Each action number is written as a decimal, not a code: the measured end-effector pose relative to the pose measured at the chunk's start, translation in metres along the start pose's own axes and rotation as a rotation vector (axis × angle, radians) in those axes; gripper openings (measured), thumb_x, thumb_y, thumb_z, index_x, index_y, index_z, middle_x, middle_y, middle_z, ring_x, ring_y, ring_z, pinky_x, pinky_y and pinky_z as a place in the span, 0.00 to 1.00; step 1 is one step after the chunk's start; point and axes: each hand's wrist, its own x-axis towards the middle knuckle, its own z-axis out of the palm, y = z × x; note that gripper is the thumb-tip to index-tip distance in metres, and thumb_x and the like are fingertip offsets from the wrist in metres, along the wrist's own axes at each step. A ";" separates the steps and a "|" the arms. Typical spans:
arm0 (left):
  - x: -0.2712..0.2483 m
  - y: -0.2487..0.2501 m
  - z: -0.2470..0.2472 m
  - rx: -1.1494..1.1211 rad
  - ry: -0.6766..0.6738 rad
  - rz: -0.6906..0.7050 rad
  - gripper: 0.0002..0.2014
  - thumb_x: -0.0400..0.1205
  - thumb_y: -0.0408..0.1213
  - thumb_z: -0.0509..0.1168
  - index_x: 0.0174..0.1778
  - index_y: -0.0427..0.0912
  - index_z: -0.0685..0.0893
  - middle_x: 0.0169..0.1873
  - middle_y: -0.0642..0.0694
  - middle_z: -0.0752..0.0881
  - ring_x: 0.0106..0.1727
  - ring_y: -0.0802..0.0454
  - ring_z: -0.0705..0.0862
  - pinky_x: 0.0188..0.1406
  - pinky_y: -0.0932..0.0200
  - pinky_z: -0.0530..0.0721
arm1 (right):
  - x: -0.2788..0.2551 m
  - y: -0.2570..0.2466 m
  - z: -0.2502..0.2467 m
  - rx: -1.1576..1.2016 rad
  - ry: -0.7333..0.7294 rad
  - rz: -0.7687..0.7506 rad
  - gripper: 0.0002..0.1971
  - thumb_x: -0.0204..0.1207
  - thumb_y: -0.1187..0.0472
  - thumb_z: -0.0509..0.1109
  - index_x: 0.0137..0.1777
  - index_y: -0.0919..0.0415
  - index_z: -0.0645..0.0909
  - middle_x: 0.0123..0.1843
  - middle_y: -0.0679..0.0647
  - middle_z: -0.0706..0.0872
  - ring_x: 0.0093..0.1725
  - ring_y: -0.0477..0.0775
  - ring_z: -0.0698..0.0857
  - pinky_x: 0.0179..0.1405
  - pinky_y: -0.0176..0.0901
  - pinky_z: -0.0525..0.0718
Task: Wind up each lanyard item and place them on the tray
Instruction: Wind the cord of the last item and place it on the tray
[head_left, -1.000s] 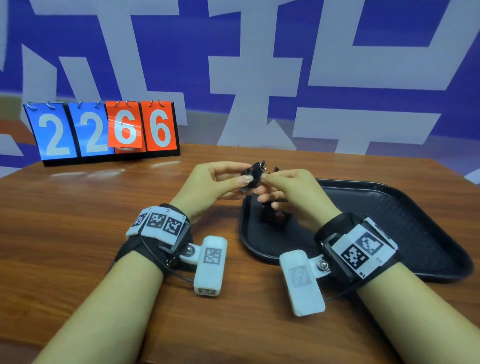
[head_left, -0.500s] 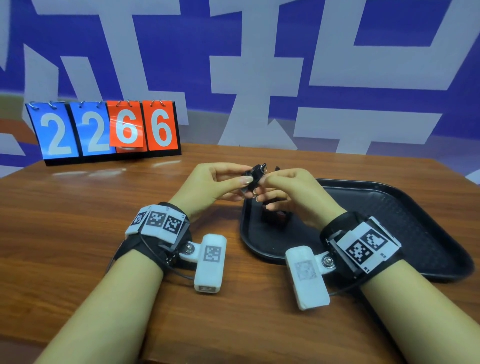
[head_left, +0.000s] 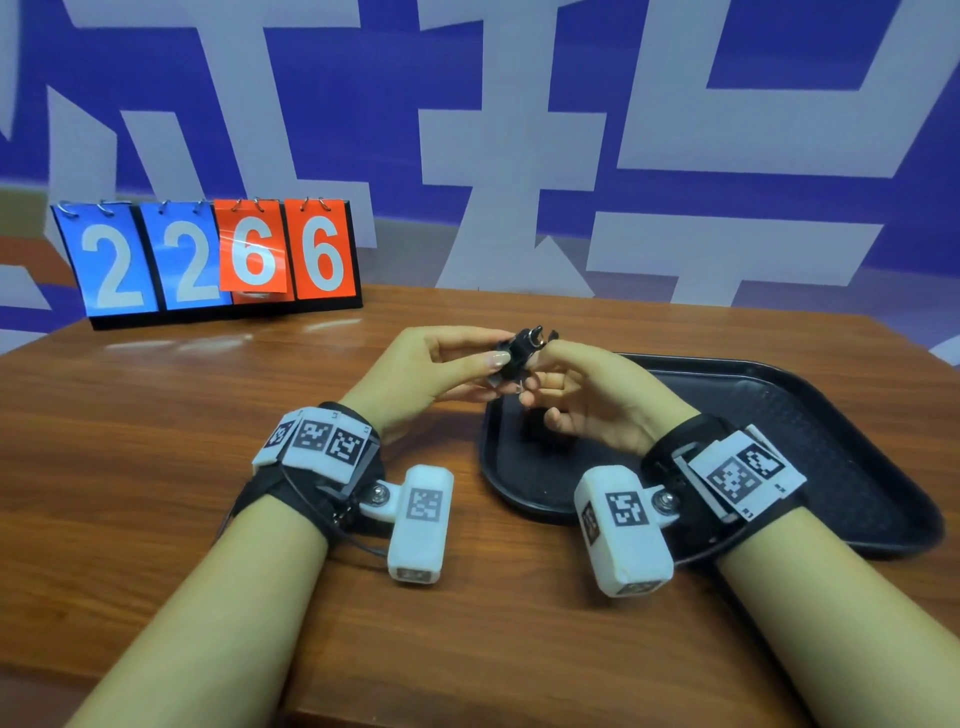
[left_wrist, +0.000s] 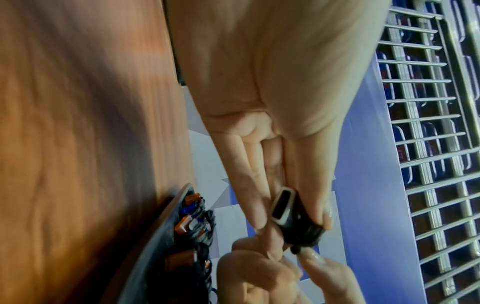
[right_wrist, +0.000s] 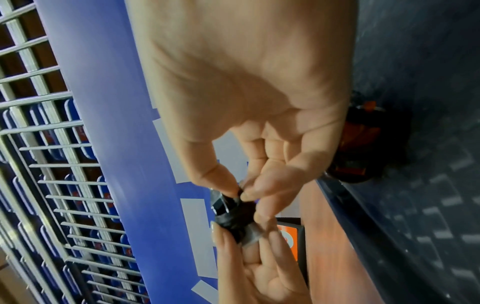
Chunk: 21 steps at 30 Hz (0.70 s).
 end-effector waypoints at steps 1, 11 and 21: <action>0.000 -0.001 0.001 -0.025 0.000 -0.011 0.14 0.82 0.27 0.68 0.62 0.42 0.87 0.53 0.43 0.92 0.51 0.46 0.92 0.52 0.57 0.89 | 0.001 0.000 0.000 -0.012 0.000 -0.007 0.04 0.79 0.63 0.63 0.46 0.58 0.79 0.32 0.50 0.80 0.33 0.46 0.84 0.23 0.31 0.77; 0.002 -0.003 -0.001 -0.092 -0.023 -0.065 0.14 0.84 0.28 0.65 0.64 0.40 0.86 0.55 0.41 0.92 0.54 0.47 0.91 0.50 0.61 0.89 | 0.002 0.004 0.002 -0.284 0.032 -0.161 0.08 0.82 0.63 0.61 0.46 0.62 0.81 0.34 0.49 0.85 0.34 0.44 0.87 0.23 0.30 0.74; 0.004 -0.003 -0.005 -0.176 -0.014 -0.100 0.11 0.86 0.29 0.60 0.59 0.37 0.86 0.46 0.50 0.93 0.41 0.58 0.91 0.40 0.70 0.86 | 0.002 0.006 0.003 -0.471 0.076 -0.344 0.10 0.83 0.69 0.64 0.40 0.60 0.78 0.37 0.55 0.87 0.38 0.49 0.92 0.22 0.32 0.78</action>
